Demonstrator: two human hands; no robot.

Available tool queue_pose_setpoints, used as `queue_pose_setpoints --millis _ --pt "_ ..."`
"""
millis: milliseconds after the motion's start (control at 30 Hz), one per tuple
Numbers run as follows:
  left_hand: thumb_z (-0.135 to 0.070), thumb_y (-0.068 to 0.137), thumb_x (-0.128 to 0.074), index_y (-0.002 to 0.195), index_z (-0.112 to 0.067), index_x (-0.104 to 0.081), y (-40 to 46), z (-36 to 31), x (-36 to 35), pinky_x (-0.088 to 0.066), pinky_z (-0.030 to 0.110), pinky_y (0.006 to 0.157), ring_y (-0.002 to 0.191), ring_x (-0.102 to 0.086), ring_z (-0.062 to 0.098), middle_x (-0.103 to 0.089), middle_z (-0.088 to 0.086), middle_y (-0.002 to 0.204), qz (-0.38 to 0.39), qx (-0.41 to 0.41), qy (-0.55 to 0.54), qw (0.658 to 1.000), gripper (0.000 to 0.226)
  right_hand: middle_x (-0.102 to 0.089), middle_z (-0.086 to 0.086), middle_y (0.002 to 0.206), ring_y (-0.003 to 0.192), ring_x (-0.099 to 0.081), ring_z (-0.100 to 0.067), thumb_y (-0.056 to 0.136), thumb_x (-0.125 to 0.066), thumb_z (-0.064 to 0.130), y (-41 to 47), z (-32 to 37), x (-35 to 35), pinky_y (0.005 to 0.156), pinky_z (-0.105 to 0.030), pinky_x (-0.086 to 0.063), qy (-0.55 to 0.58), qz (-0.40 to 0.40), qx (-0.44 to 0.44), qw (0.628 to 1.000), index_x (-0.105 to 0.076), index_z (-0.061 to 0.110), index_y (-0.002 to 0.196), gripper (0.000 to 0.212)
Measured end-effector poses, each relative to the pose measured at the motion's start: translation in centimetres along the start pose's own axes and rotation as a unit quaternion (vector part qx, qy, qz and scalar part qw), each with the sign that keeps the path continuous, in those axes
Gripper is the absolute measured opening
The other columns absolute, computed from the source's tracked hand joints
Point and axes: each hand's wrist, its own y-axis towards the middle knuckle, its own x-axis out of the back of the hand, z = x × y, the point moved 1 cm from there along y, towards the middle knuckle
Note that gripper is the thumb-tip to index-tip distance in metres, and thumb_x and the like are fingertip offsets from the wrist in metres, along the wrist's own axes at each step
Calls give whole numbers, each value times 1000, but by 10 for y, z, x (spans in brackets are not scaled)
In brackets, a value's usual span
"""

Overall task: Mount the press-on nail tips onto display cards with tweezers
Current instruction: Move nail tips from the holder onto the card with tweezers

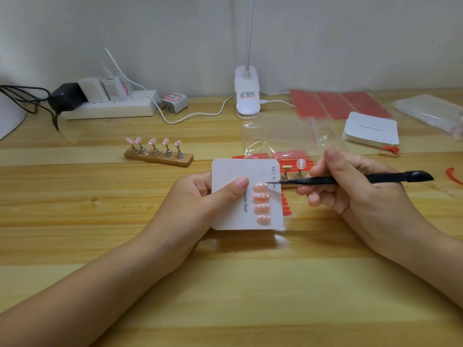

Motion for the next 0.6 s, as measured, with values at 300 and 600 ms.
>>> queue_pose_setpoints --millis 300,600 --pt "-29 69 -63 88 -13 -73 0 -1 -1 -56 29 68 76 -70 18 -74 7 87 1 5 4 1000 27 -68 -3 63 55 -65 -15 75 -55 43 1 2 5 57 -19 -52 -74 31 67 995 -72 22 67 28" --pt "-24 68 -63 86 -7 -73 -2 -3 -1 -57 24 61 70 -69 17 -73 11 86 11 20 -32 999 27 -68 -3 64 55 -66 -16 76 -53 39 4 7 7 57 -19 -53 -101 58 90 989 -70 21 65 27"
